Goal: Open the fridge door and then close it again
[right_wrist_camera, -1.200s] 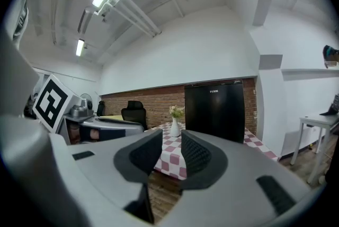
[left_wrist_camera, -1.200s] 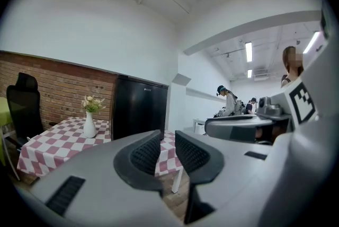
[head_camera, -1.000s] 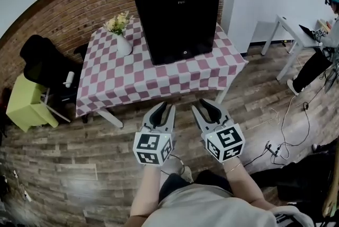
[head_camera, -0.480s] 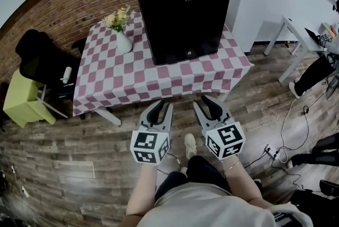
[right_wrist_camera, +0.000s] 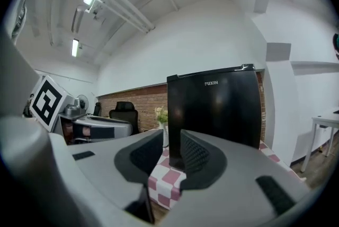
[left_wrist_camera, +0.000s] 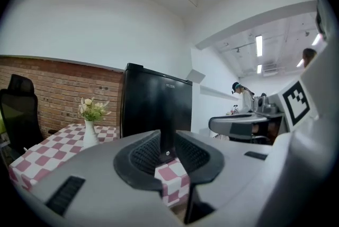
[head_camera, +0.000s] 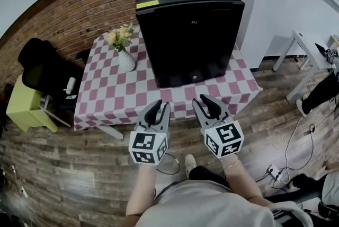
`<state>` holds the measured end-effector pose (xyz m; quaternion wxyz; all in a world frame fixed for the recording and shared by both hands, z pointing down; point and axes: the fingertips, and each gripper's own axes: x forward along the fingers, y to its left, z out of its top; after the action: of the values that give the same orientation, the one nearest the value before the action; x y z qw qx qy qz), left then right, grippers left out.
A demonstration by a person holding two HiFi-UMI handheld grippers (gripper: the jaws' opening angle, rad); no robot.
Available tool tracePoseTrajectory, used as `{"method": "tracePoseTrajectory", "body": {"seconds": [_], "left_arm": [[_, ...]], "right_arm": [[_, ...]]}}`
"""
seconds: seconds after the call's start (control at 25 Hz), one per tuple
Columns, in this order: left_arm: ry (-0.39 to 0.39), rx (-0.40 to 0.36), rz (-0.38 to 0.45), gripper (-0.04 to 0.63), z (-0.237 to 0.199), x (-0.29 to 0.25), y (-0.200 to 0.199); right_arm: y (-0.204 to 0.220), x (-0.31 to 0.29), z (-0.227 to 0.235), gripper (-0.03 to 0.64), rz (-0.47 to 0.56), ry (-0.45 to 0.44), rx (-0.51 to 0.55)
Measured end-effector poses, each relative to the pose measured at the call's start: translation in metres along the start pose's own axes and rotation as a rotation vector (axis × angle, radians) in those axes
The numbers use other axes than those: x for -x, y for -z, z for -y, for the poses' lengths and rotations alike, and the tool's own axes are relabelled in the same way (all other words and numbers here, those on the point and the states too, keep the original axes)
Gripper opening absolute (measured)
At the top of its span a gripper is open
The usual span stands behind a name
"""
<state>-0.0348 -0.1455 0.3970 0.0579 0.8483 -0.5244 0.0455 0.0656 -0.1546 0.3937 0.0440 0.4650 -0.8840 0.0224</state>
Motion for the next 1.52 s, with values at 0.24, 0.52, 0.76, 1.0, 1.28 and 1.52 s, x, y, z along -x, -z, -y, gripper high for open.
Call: {"method": "tracePoseTrajectory", "body": {"seconds": [0.24,0.52,0.76,1.0,1.28,1.52], "left_arm": [[-0.063,0.009,0.011,0.064,-0.027,-0.054,-0.017],[-0.115,0.026,0.036,0.064,-0.041,-0.088,-0.019],[-0.128,0.021,0.014,0.064,-0.054,-0.102,-0.015],[-0.156,0.039,0.035,0.064,-0.074,-0.111,-0.019],[-0.133,0.003,0.027,0.064,-0.095,-0.121,-0.034],[-0.115,-0.043,0.021,0.069,-0.112,-0.127,-0.044]], "right_arm": [[-0.017,-0.054,0.038,0.096,0.017,-0.061,0.006],[-0.009,-0.090,0.063,0.106,0.003,-0.121,-0.015],[-0.003,-0.105,0.076,0.106,-0.007,-0.114,-0.030],[-0.008,-0.114,0.077,0.109,-0.017,-0.105,0.013],[-0.035,-0.134,0.081,0.110,0.004,-0.090,0.093],[-0.059,-0.148,0.075,0.127,0.024,-0.109,0.203]]}}
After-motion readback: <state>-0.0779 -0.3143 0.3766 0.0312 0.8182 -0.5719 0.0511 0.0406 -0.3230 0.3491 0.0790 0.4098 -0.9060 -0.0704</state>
